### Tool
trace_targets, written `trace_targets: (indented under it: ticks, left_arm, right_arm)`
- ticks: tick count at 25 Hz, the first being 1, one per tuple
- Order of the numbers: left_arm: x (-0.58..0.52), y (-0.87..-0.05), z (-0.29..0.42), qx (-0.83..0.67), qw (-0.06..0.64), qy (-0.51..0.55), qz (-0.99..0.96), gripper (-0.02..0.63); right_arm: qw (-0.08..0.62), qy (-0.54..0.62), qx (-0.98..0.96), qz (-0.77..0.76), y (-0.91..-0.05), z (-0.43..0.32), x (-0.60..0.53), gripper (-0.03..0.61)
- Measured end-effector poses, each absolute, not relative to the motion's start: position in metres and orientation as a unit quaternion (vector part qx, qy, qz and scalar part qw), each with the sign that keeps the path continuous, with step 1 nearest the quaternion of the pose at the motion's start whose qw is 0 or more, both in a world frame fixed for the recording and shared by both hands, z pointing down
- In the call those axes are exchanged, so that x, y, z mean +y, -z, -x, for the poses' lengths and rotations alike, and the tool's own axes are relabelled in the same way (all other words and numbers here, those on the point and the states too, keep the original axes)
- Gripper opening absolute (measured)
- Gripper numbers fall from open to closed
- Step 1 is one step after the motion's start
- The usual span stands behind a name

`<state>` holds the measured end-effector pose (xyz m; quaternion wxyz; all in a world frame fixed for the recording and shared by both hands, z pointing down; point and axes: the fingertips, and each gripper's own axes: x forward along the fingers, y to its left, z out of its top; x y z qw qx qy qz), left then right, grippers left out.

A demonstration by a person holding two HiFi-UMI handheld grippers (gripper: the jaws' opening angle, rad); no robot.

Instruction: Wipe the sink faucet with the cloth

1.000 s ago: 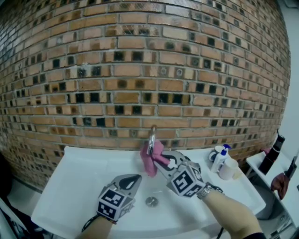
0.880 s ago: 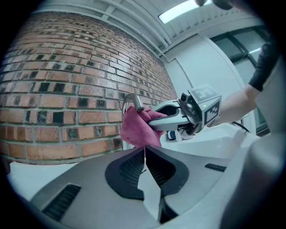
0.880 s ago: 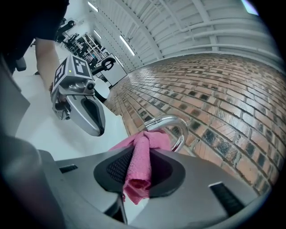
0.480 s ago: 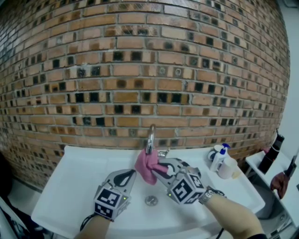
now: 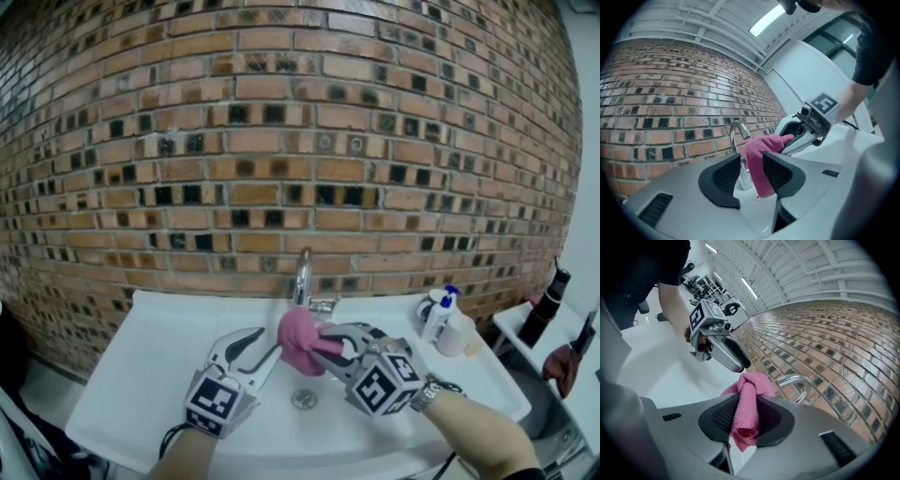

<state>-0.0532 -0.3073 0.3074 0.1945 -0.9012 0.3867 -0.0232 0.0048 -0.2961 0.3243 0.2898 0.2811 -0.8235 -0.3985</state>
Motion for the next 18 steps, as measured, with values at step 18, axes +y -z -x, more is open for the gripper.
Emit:
trace_targets:
  ticks: [18]
  left_arm:
    - [-0.253, -0.326, -0.007, 0.235, 0.376, 0.22, 0.869, 0.356]
  right_arm:
    - [0.391, 0.464, -0.776, -0.173, -0.338, -0.022, -0.245, 0.086]
